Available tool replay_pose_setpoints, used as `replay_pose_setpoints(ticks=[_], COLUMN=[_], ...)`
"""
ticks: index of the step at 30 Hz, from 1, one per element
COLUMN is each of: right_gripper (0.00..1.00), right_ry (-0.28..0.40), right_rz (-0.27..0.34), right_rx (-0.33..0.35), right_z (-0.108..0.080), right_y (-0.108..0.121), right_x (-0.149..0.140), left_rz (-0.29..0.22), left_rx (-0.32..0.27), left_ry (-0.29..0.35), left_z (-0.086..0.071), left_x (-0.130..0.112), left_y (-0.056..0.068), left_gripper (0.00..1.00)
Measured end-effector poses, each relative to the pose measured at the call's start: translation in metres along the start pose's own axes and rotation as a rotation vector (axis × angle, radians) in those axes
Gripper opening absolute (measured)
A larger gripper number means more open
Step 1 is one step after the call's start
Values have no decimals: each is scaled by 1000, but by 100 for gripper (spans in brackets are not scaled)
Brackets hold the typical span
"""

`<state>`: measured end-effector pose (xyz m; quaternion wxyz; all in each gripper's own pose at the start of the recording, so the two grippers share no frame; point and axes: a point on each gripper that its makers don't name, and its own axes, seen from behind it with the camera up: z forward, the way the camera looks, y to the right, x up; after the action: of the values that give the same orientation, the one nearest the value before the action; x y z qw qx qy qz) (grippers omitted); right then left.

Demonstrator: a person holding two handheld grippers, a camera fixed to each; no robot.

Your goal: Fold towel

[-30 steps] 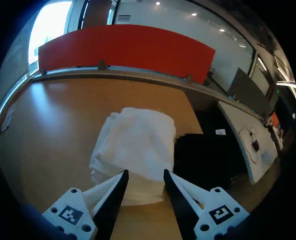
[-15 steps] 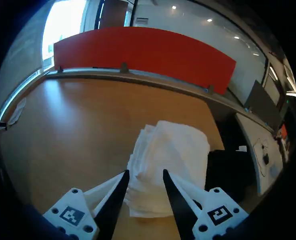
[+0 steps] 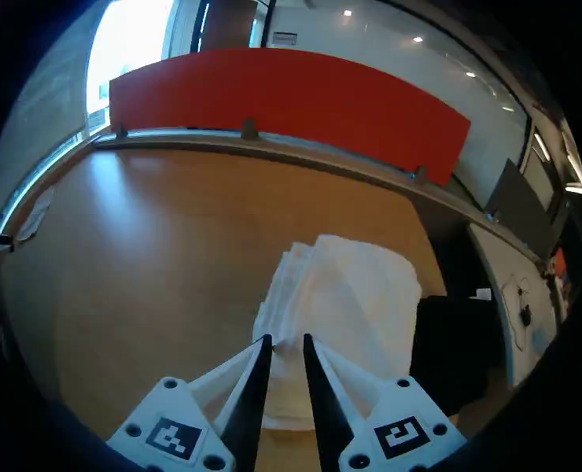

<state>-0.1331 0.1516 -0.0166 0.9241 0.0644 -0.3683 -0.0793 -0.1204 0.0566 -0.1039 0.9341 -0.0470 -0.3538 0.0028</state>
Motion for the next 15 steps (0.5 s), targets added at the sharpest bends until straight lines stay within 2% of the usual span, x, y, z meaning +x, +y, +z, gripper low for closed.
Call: replay_pose_setpoints(ticks=[4, 9, 15], right_gripper=[23, 10, 9], right_ry=[-4, -6, -10], right_rz=[-7, -17, -21], right_rx=[4, 5, 16], right_z=[1, 2, 1], right_y=[-2, -3, -7], right_x=[-1, -1, -4], left_rz=[-3, -6, -7], left_rx=[1, 5, 6], left_ry=[1, 0, -3], left_z=[0, 0, 0], left_x=[1, 0, -2], left_y=[-1, -3, -3], left_gripper=[85, 85, 85])
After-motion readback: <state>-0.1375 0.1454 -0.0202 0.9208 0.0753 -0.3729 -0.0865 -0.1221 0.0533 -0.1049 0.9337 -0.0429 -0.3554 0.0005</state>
